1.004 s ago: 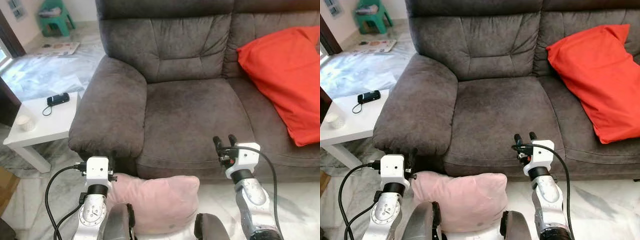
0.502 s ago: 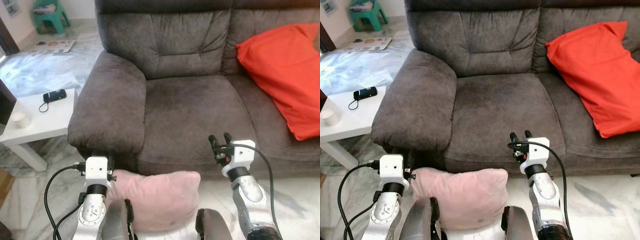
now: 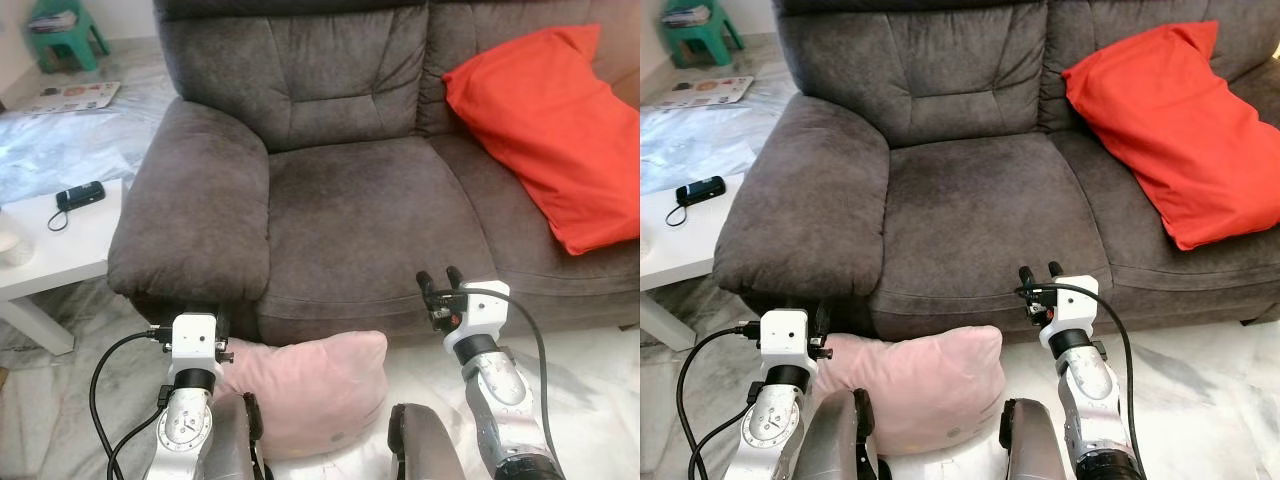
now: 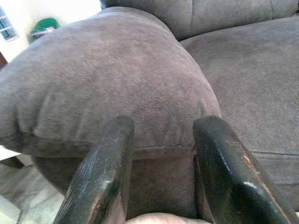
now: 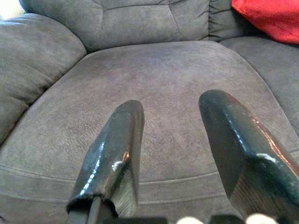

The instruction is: Move the pillow to the sofa from floor

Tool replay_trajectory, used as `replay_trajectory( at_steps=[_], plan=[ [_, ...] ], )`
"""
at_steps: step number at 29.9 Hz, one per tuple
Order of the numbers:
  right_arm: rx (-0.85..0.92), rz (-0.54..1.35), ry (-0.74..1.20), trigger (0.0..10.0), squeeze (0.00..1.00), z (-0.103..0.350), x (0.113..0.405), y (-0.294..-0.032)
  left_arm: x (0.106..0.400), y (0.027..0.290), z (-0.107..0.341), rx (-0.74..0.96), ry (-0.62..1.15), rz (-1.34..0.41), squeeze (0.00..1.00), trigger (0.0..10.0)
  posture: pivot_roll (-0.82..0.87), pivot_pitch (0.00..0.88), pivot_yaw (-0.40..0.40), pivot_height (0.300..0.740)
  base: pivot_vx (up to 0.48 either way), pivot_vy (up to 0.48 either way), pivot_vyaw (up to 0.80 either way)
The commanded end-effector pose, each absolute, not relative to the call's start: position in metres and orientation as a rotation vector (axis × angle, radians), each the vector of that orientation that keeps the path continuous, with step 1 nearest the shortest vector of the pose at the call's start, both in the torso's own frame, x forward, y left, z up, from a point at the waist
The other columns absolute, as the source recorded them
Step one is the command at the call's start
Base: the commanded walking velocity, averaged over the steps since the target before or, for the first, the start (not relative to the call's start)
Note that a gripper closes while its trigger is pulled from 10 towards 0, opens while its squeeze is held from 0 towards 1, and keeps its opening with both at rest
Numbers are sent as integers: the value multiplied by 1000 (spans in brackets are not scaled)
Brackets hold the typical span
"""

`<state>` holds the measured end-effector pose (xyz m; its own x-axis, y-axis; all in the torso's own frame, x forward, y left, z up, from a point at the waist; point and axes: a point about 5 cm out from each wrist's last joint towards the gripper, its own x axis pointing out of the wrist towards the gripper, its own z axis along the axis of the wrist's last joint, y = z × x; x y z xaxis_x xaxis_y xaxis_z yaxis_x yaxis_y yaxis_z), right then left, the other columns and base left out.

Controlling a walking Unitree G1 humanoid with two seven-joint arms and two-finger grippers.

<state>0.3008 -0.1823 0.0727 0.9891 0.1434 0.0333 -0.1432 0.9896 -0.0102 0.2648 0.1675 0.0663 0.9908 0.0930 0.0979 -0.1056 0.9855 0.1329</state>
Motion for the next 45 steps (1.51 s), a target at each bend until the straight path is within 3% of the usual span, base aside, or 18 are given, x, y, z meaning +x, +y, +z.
replay_trajectory(
  at_steps=[1,20,33,45],
  plan=[
    [-11,160,-35,10000,0,72,300,-178,264,170,61,142,-60,111,0,10000,-71,86,39,516,0,0,0],
    [-20,190,-59,10000,0,74,297,-176,265,168,60,146,-56,109,0,10000,-69,94,40,516,0,0,0],
    [-22,221,-59,10000,0,72,296,-171,266,168,62,153,-62,102,0,10000,-65,95,44,516,0,0,773],
    [-37,228,-53,10000,0,72,297,-171,266,165,61,151,-57,75,0,10000,-65,99,45,516,0,0,0]
  ],
)
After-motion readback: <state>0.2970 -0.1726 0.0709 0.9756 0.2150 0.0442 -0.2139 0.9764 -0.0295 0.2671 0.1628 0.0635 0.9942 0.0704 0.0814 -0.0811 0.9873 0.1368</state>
